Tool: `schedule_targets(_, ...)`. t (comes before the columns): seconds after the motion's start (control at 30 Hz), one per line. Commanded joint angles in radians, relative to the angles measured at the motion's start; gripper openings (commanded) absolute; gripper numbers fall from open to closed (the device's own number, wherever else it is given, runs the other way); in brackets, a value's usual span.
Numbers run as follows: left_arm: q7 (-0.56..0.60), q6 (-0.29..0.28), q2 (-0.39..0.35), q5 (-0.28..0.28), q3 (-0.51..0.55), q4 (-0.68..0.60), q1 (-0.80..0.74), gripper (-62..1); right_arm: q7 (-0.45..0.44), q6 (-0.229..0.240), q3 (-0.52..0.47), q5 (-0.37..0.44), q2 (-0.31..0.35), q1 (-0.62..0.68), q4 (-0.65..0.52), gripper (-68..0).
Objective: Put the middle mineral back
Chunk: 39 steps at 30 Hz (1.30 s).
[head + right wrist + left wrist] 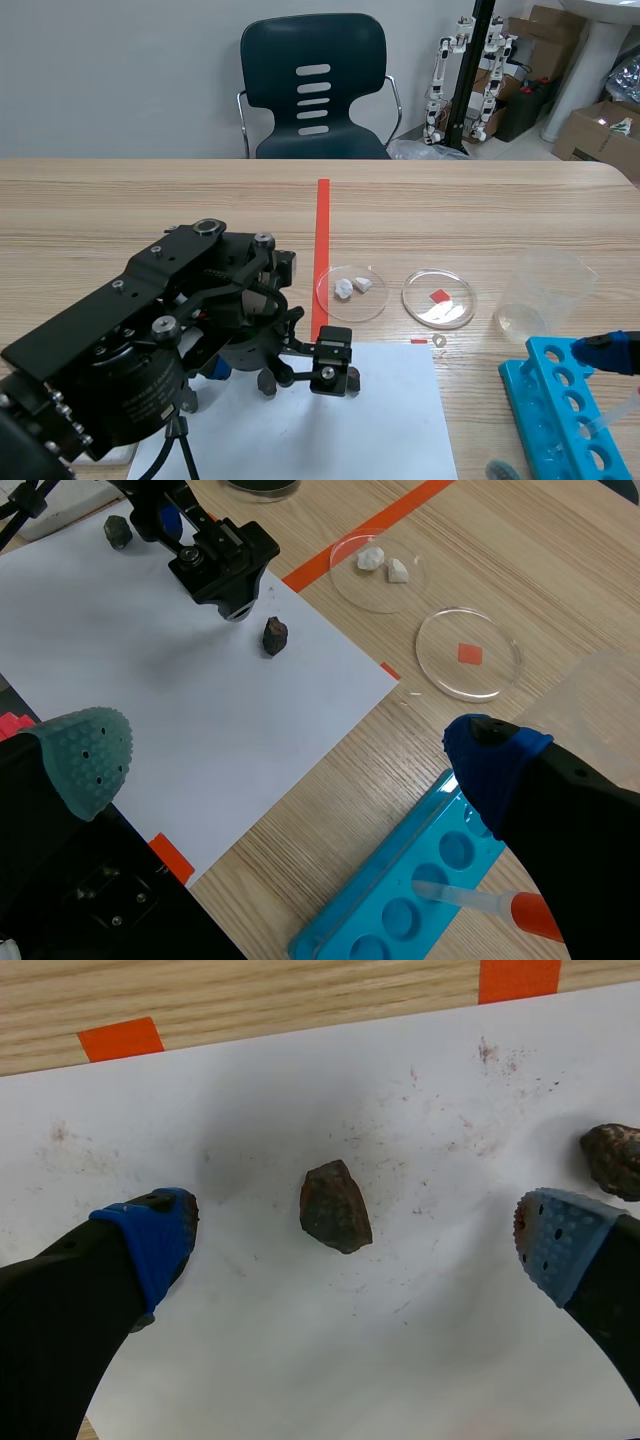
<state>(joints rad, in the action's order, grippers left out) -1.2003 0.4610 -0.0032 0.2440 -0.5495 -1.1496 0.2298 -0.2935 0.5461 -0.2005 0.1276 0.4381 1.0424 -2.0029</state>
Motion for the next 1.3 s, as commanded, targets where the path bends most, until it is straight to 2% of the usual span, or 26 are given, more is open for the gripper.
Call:
schedule_targets(0.0, -0.002, 0.001, -0.005, 0.0, 0.0, -0.037, -0.008, 1.4, -0.019, 0.003, 0.003, 0.011, 0.0, 0.002, -0.014, 0.4)
schedule_targets(0.27, -0.002, 0.051, -0.05, 0.0, 0.0, -0.177, -0.064, 1.4, -0.019, 0.003, 0.003, 0.011, 0.0, 0.002, -0.014, 0.4)
schedule_targets(1.27, -0.005, 0.053, -0.05, 0.0, 0.0, -0.179, -0.064, 1.4, -0.019, 0.003, 0.003, 0.011, 0.0, 0.002, -0.014, 0.4)
